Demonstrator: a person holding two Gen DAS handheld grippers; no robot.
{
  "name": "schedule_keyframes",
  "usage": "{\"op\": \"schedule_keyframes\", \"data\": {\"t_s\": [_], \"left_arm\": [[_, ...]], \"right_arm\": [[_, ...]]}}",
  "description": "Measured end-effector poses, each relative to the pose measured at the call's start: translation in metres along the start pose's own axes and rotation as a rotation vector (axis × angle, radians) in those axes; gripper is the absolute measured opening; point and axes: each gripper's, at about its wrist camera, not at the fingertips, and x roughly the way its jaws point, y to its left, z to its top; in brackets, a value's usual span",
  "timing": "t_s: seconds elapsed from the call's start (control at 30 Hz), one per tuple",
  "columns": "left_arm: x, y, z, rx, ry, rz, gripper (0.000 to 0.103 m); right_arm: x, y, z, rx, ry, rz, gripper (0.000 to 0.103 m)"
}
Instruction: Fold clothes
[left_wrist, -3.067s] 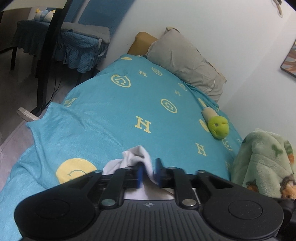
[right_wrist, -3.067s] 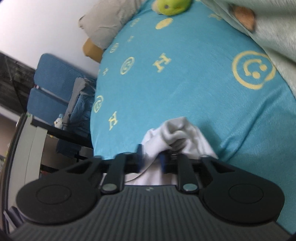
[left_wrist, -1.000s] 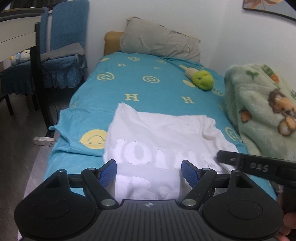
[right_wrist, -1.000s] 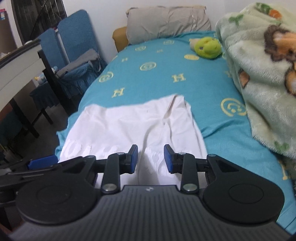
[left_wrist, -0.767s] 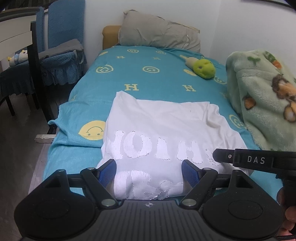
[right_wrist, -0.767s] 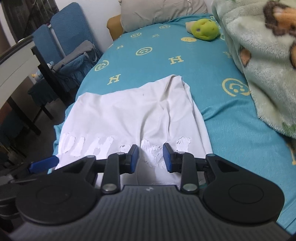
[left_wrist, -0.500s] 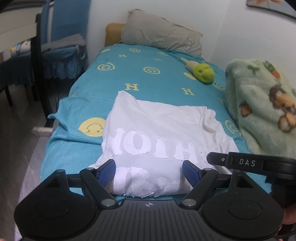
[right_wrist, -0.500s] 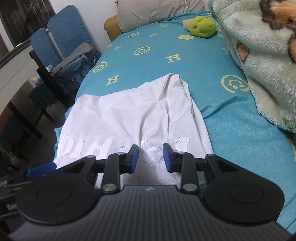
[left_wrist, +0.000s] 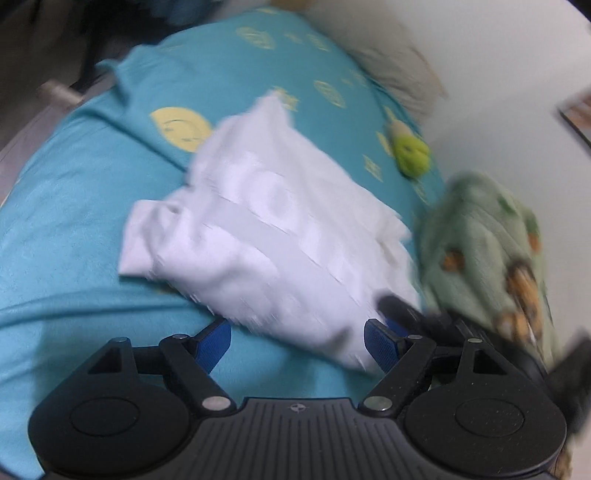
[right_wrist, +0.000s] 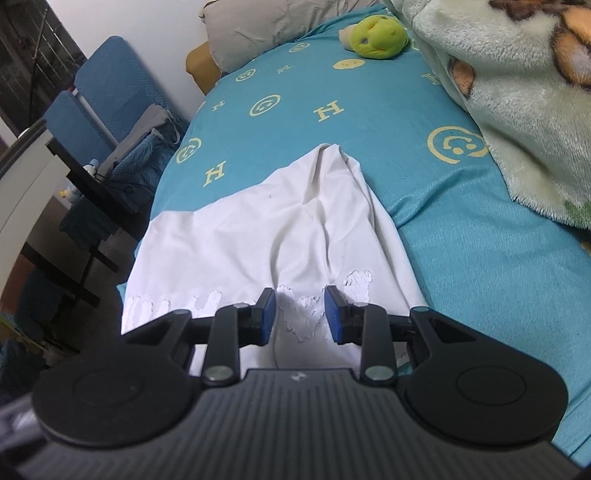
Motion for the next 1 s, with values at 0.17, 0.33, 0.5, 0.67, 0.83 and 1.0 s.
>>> {"op": "schedule_keyframes", "data": {"t_s": [0.17, 0.33, 0.5, 0.67, 0.83, 1.0], "left_arm": [[0.004, 0.025, 0.011, -0.172, -0.031, -0.084, 0.081], [-0.008, 0.033, 0.014, -0.223, -0.108, -0.115, 0.078], [-0.022, 0.019, 0.016, -0.146, -0.184, -0.210, 0.081], [-0.005, 0.022, 0.015, -0.128, -0.127, -0.099, 0.076], [-0.003, 0.032, 0.013, -0.126, -0.125, -0.048, 0.067], [-0.009, 0.026, 0.012, -0.095, -0.153, -0.071, 0.046]], "right_arm": [[0.001, 0.000, 0.000, -0.003, -0.004, -0.004, 0.031], [0.001, 0.000, 0.000, -0.004, -0.007, -0.008, 0.031], [-0.002, -0.003, 0.000, 0.019, -0.016, -0.011, 0.031], [-0.001, -0.005, -0.001, 0.054, -0.007, 0.003, 0.031], [-0.005, -0.005, -0.002, 0.057, -0.008, 0.009, 0.031], [-0.022, -0.008, 0.003, 0.096, -0.039, 0.036, 0.038]]}}
